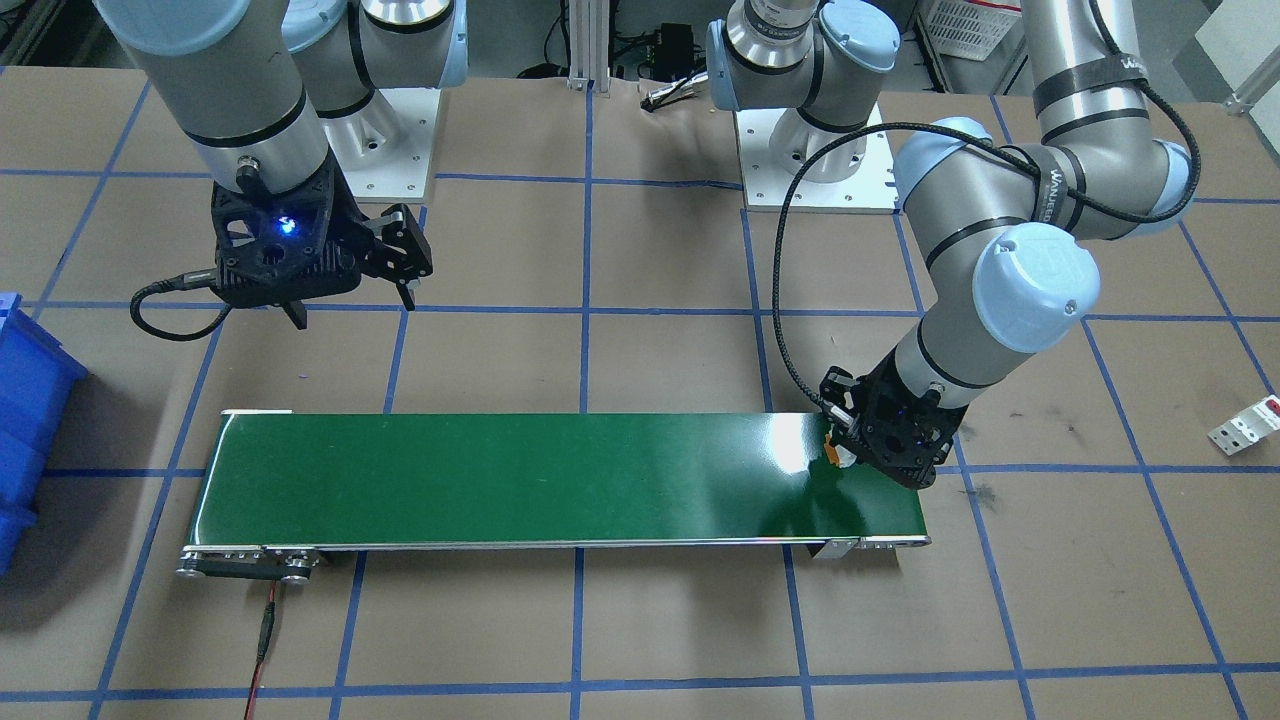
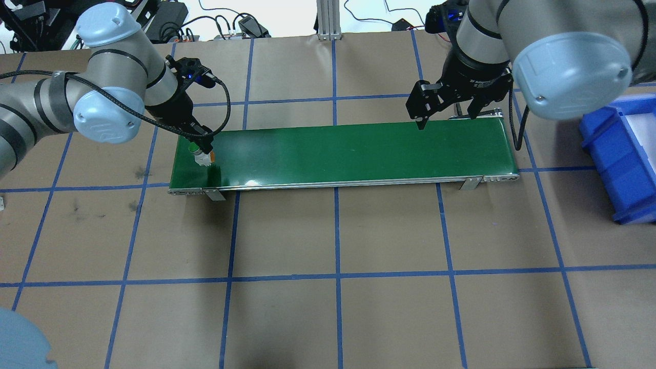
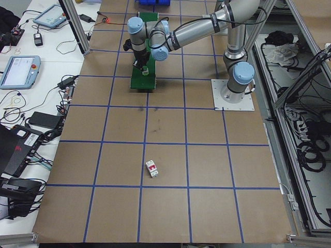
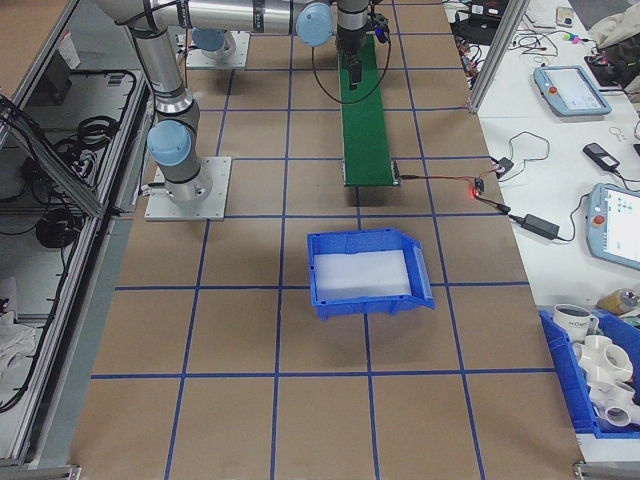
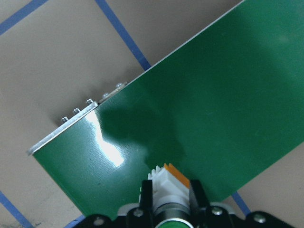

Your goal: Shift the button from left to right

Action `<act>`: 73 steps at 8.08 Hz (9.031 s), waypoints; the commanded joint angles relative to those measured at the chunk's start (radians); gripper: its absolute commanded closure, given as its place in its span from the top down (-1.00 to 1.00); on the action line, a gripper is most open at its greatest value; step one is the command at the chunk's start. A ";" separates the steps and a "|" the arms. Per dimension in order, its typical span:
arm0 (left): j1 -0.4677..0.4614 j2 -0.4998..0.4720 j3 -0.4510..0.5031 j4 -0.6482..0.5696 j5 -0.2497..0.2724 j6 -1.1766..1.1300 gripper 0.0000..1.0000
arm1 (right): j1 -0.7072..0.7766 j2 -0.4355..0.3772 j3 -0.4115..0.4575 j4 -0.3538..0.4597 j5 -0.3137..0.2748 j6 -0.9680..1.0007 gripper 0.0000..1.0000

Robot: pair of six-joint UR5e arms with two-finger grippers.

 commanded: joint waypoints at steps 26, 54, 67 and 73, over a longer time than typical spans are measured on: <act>-0.055 -0.014 0.007 0.040 0.084 0.056 1.00 | -0.008 0.025 0.015 -0.024 -0.096 -0.016 1.00; -0.034 0.108 0.429 -0.451 0.125 -0.688 1.00 | -0.180 0.336 0.033 -0.217 0.488 -0.079 0.88; -0.032 0.261 0.208 -0.296 0.131 -0.686 1.00 | -0.180 0.369 0.065 -0.199 0.358 -0.053 1.00; -0.032 0.267 0.215 -0.386 0.133 -0.686 1.00 | -0.180 0.337 0.021 -0.128 0.183 -0.062 -1.00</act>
